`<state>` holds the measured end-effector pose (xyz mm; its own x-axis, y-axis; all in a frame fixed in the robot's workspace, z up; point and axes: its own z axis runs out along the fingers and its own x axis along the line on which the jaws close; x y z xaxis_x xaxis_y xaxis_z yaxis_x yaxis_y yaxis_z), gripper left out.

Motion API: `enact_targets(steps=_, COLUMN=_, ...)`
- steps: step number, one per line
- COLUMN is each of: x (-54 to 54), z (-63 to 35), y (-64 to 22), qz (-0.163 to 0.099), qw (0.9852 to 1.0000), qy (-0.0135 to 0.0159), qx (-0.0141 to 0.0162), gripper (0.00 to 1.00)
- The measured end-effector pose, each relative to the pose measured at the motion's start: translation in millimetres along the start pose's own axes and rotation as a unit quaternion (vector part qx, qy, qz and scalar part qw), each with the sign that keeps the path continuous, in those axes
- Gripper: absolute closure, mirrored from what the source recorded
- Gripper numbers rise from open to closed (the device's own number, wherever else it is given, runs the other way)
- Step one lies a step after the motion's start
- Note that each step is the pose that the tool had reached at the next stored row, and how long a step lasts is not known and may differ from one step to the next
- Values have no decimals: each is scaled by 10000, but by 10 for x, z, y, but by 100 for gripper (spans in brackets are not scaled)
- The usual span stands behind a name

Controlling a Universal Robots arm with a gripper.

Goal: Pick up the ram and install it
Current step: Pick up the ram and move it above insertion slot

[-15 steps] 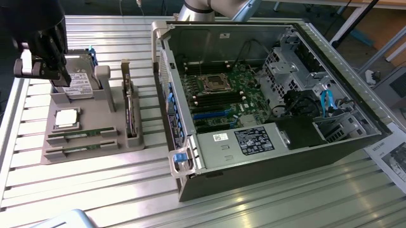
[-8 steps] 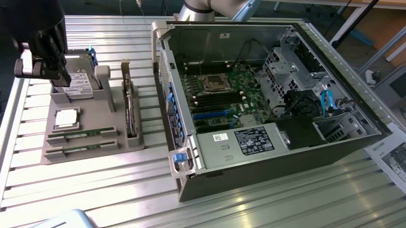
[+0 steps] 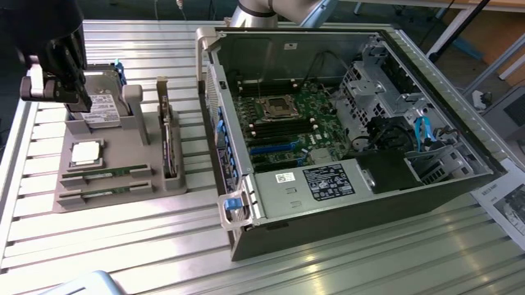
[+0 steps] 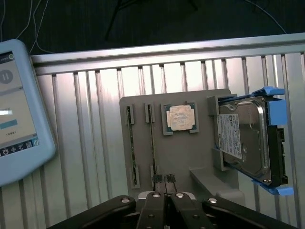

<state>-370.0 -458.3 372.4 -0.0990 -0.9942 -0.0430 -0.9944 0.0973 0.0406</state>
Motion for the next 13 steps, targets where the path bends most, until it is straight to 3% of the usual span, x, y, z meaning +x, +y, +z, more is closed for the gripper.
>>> enact_targets(steps=13, x=69, z=-3, y=-6, qz=1, qw=10000, qy=0, qx=0, gripper=90)
